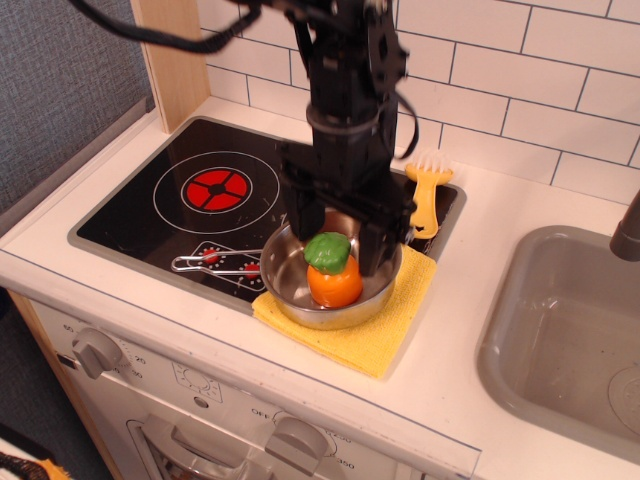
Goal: Move the carrot to the pot
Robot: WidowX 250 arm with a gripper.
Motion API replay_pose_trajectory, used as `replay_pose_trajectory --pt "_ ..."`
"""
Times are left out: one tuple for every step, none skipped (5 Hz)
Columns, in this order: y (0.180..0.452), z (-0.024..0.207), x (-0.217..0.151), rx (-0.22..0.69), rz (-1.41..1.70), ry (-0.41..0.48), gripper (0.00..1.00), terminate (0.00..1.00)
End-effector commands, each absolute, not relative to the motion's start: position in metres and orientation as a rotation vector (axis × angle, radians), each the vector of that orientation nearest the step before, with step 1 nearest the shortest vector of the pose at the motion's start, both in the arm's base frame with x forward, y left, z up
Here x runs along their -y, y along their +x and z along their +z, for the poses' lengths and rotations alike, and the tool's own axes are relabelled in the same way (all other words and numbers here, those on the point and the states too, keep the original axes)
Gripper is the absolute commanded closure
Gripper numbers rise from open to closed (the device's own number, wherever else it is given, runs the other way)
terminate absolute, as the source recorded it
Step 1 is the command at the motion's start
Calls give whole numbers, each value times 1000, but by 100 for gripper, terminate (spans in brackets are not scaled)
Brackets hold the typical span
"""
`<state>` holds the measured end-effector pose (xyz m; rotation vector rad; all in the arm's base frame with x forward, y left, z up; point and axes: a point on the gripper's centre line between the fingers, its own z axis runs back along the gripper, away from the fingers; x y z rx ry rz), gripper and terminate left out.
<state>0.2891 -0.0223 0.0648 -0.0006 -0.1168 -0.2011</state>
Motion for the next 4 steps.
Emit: replay_pose_trajectory --pt "292 129 -15 276 -44 -9 0 0" --pt "297 129 -29 258 2 -23 0 0" --pt "297 129 -29 258 2 -23 0 0" --pt "297 129 -29 258 2 -23 0 100"
